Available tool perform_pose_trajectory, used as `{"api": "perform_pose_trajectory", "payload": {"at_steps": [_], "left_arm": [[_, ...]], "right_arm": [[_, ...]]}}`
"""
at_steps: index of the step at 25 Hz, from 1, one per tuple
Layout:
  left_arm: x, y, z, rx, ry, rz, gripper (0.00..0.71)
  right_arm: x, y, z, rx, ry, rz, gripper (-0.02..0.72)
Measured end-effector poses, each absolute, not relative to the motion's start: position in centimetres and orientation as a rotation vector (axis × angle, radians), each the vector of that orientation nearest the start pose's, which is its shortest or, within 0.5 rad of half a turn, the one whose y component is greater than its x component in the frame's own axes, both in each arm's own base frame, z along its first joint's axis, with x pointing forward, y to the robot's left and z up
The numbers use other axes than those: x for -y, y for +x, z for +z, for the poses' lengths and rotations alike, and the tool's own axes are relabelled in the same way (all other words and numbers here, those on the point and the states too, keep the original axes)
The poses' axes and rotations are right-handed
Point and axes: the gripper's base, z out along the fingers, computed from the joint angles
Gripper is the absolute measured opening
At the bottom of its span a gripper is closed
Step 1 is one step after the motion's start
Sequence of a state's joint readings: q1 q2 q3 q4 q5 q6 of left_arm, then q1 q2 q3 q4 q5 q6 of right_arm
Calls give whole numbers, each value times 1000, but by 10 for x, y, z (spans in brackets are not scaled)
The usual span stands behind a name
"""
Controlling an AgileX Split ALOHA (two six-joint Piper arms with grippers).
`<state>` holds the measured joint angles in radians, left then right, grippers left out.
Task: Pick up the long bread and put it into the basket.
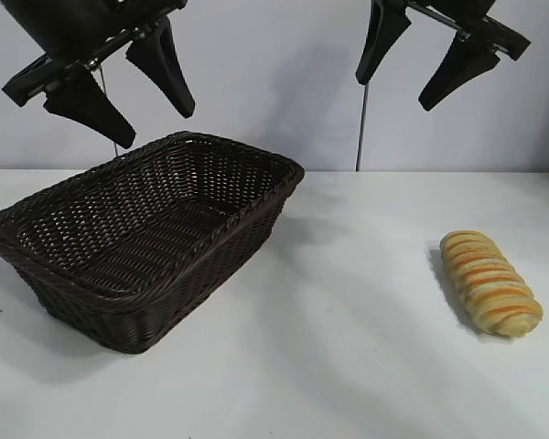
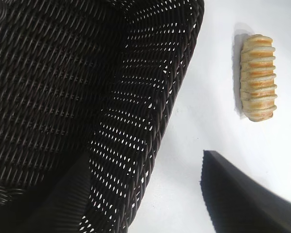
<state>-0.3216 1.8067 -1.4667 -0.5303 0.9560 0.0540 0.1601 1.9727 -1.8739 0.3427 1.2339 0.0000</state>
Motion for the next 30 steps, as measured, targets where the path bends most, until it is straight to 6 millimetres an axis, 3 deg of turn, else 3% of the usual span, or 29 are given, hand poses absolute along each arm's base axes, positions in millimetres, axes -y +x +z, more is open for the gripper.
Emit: {"api": "perform_pose_trajectory", "payload": {"at_steps": [18,30], "left_arm": [[156,344,270,-2882,92,-766,478],[134,297,273,-2883,-85,-690,478]], "right_arm": [[-96,416,306,-2799,-139,519,538],[-96,416,306,-2799,-139,519,538]]}}
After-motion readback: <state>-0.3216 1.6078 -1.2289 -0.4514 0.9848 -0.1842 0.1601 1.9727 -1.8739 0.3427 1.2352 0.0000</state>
